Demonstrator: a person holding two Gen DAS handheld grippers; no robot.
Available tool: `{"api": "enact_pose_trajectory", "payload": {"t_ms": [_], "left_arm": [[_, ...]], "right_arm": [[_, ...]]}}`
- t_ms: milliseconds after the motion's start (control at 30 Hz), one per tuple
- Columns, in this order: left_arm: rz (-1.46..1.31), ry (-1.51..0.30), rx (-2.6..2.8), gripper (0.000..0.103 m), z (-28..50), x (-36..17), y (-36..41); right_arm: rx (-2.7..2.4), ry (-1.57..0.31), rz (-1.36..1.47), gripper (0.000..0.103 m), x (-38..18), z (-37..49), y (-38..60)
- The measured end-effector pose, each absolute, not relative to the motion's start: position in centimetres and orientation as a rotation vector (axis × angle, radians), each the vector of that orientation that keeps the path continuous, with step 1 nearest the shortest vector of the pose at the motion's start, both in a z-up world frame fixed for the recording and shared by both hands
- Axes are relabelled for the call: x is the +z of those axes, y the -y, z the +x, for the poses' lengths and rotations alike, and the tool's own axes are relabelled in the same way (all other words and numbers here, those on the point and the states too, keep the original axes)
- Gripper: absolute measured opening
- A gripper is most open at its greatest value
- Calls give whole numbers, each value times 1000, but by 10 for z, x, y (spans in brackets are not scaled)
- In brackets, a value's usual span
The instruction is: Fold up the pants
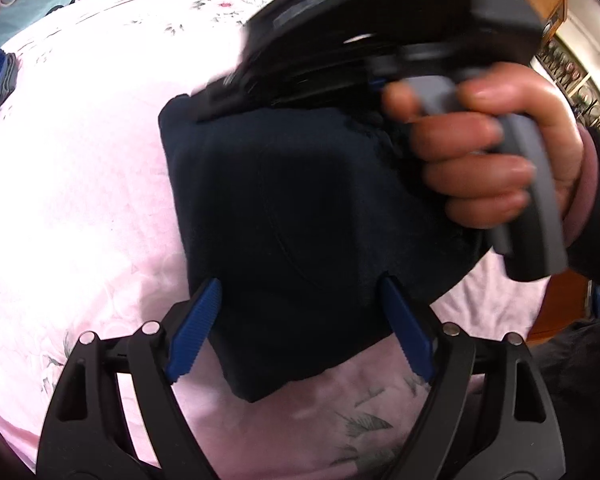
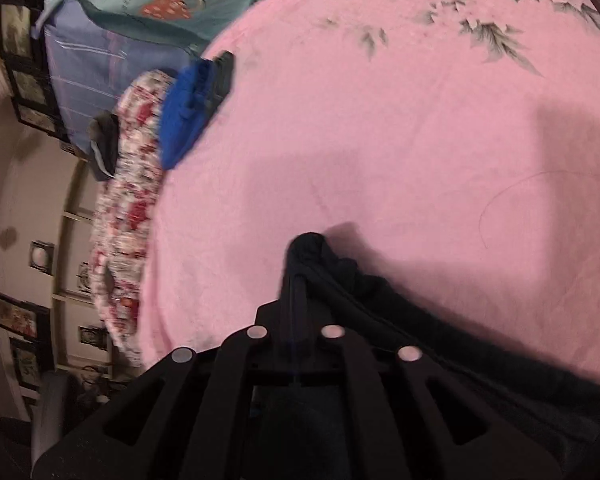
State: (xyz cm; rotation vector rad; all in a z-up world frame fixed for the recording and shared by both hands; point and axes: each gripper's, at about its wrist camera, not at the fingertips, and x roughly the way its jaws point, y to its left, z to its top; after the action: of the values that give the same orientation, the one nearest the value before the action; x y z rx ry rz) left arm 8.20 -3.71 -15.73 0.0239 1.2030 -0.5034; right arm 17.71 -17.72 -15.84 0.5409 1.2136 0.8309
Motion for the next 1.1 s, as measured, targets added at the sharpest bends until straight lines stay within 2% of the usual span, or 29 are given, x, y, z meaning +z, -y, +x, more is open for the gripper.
{"api": "enact_pose_trajectory", "payload": {"t_ms": [100, 233, 367, 433, 467, 500, 567, 633, 667, 700, 767, 933, 1100], "left_arm": [[-31, -1159, -493, 83, 77, -133, 30], [-69, -1100, -525, 83, 77, -105, 29], [-30, -1090, -573, 83, 87, -109, 51], [-10, -1149, -561, 83, 95, -128, 61], [-16, -1192, -576, 83, 97, -139, 62], [4, -1239, -587, 84, 95, -155, 67], [121, -1190, -592, 84, 83, -164, 75], [143, -1195, -594, 84, 86, -155, 78], [117, -1206, -597, 84, 90, -148, 73], [68, -1211, -591, 84, 91, -140, 66], [-7, -1176, -549, 84, 91, -125, 38], [-110, -1144, -393, 85, 86, -105, -28], [-142, -1128, -240, 85, 77, -101, -78]], "right_arm": [[835, -1107, 587, 18, -124, 155, 212], [796, -1048, 614, 18, -104, 115, 262], [733, -1085, 618, 18, -124, 73, 296], [641, -1140, 591, 17, -150, 59, 309], [580, -1165, 568, 13, -167, 53, 317], [571, -1158, 588, 0, -181, 47, 325], [572, -1145, 728, 0, -199, 43, 340], [552, -1145, 745, 0, -192, 43, 339], [553, -1139, 723, 3, -184, 43, 336], [559, -1130, 705, 13, -174, 42, 332], [601, -1085, 695, 19, -150, 40, 325], [750, -1041, 629, 20, -117, 49, 285], [894, -1088, 455, 19, -114, 67, 204]]}}
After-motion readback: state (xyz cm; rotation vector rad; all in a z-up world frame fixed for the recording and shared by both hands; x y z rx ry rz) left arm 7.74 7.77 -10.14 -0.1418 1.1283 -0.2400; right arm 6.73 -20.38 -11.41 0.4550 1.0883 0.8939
